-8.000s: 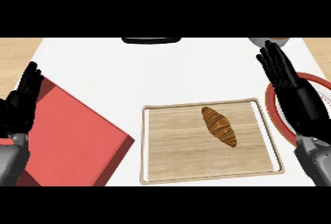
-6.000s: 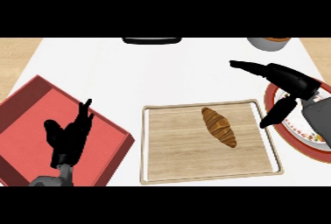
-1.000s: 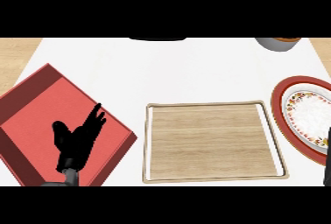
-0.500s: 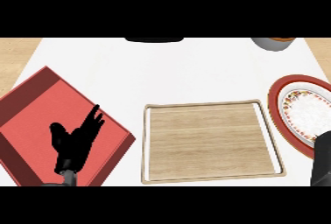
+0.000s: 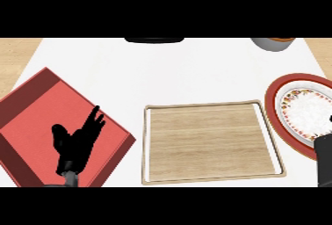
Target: Pick the croissant from the tray and place it in the plate
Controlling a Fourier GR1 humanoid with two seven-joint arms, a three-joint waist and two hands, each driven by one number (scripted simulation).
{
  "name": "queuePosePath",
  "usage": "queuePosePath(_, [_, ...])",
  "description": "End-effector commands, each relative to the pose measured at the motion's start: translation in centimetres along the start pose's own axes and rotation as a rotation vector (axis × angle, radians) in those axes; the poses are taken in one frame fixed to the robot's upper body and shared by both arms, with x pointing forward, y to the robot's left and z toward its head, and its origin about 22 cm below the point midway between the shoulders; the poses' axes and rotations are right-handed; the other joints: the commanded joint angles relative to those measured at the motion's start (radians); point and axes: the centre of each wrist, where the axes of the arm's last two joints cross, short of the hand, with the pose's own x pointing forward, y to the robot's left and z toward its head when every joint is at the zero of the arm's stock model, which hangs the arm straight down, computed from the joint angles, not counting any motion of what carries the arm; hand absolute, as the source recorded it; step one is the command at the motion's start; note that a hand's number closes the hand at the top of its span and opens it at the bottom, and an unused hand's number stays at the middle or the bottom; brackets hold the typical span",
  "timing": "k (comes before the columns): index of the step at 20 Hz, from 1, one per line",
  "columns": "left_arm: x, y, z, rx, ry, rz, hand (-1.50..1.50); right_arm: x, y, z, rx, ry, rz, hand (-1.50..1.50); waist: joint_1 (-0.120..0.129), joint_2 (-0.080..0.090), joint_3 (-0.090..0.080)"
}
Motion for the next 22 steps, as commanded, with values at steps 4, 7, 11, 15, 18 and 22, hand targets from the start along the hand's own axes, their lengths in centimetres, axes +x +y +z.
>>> queuePosePath(4, [-2.5,-0.3,0.6,0.001,0.054,0.006,0.0,0.6,-1.2,-0.2,-0.149,0.022,-0.29,-1.5,-0.014,-0.001,-0.007])
queuePosePath(7, [-0.4,0.6,-0.9,0.012,0.051,-0.001,0.0,-0.7,-2.5,2.3,-0.13,0.08,-0.335,-1.5,-0.019,0.0,-0.007])
queuePosePath(11, [-1.2,0.8,0.4,0.015,0.065,0.018,0.0,-2.0,-4.7,5.6,-0.036,0.07,-0.415,-1.5,-0.024,-0.006,-0.008])
queuePosePath(15, [-1.0,0.4,0.4,0.009,0.045,-0.003,0.0,-4.5,-6.3,7.5,0.08,0.043,-0.424,-1.5,-0.017,-0.006,-0.008])
queuePosePath(18, [-1.2,-0.2,0.5,0.011,0.05,-0.007,0.0,-4.9,-7.0,9.0,0.145,0.007,-0.433,-1.5,-0.006,-0.003,-0.007])
queuePosePath(22, [-0.5,0.0,-0.3,0.004,0.057,-0.003,0.0,-7.2,-7.8,9.6,0.202,0.022,-0.389,-1.5,-0.012,-0.004,-0.009])
